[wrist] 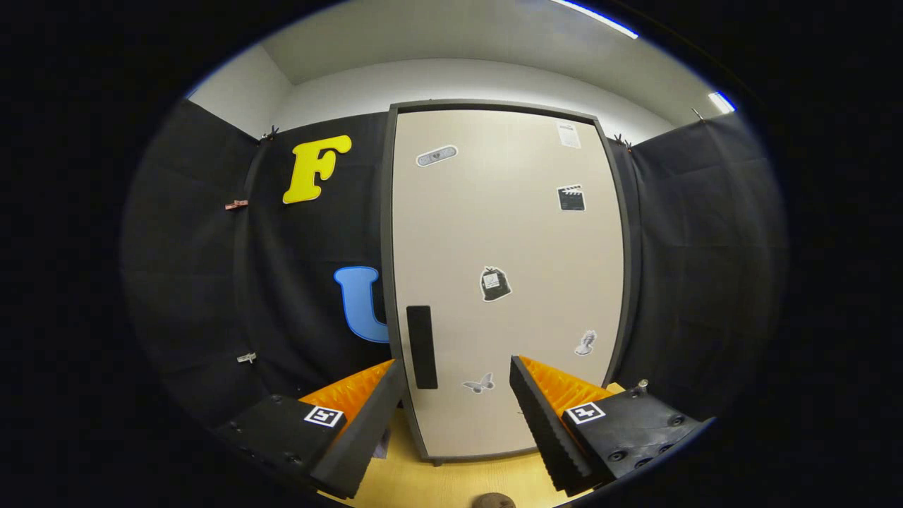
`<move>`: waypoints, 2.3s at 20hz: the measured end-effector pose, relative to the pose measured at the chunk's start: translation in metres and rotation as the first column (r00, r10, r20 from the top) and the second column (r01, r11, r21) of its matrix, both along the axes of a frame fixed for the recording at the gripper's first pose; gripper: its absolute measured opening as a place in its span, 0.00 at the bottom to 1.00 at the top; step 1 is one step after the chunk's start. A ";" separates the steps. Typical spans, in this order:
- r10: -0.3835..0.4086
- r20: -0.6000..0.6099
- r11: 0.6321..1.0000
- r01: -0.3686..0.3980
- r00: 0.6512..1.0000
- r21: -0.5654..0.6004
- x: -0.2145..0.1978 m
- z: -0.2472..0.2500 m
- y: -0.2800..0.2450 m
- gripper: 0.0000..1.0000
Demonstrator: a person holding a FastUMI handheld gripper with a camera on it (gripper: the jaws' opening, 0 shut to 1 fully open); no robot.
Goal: Open the shoe cabinet door, grab the shoes and put them into the shoe cabinet, then close the shoe cabinet door.
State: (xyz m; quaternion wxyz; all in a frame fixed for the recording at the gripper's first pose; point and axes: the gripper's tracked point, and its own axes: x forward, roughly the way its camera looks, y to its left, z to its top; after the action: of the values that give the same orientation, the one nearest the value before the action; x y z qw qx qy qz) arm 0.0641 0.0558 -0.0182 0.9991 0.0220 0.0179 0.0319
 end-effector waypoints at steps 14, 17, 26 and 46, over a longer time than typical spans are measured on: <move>-0.001 -0.053 1.000 0.002 0.999 0.027 0.096 -0.039 0.036 0.96; -0.010 -0.060 1.000 0.011 0.998 0.029 0.112 -0.046 0.036 0.89; -0.048 -0.085 0.999 0.049 0.995 0.008 0.139 -0.062 0.033 0.59; -0.011 -0.110 1.000 0.010 0.994 -0.012 0.105 -0.058 0.039 0.31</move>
State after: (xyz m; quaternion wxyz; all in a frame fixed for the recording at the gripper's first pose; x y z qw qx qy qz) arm 0.1695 0.0943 -0.0760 0.9968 0.0182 0.0731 0.0252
